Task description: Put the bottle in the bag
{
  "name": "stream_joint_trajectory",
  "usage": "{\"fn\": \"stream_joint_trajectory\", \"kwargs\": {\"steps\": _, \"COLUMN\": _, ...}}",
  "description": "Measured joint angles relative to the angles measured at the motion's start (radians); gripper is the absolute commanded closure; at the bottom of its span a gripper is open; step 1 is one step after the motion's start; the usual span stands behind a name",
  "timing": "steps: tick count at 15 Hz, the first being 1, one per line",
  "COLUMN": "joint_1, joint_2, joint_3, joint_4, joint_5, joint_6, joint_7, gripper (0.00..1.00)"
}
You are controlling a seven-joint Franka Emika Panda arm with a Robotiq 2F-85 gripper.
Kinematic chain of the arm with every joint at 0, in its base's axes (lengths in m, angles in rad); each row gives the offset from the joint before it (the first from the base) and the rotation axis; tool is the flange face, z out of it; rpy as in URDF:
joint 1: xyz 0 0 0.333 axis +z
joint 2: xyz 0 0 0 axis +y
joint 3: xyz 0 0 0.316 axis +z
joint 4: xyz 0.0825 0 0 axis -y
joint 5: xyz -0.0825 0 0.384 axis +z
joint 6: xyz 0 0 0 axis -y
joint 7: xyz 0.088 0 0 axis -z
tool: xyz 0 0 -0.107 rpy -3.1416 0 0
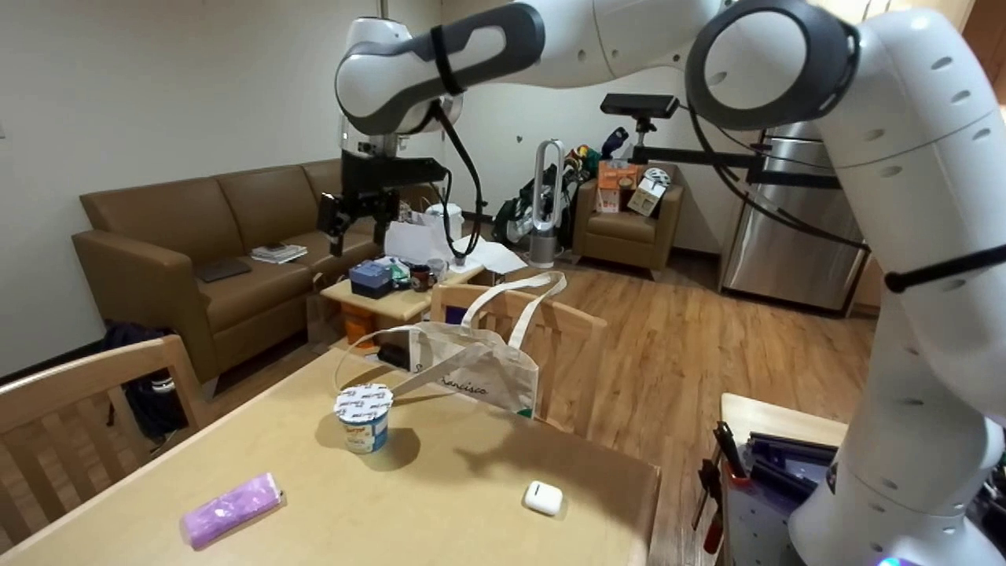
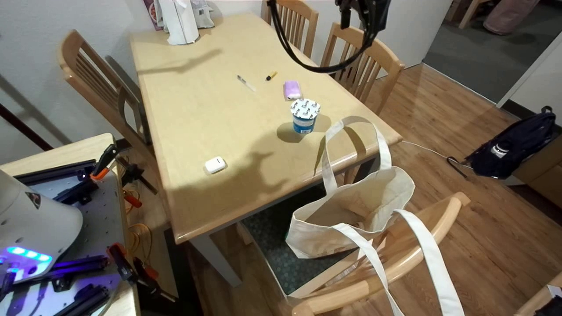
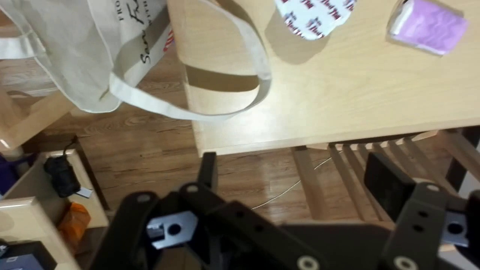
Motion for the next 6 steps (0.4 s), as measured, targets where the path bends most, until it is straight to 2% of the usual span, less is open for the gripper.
{"fn": "stream_joint_trajectory", "kwargs": {"steps": 2, "joint_1": 0.017, "joint_2": -0.031, "joint_3": 0.006, "joint_4": -0.048, "joint_5": 0.000, "joint_6": 0.010, "joint_7": 0.001, "gripper": 0.00}}
{"fn": "stream_joint_trajectory", "kwargs": {"steps": 6, "joint_1": 0.007, "joint_2": -0.042, "joint_3": 0.003, "joint_4": -0.065, "joint_5": 0.000, "joint_6": 0.013, "joint_7": 0.001, "gripper": 0.00}}
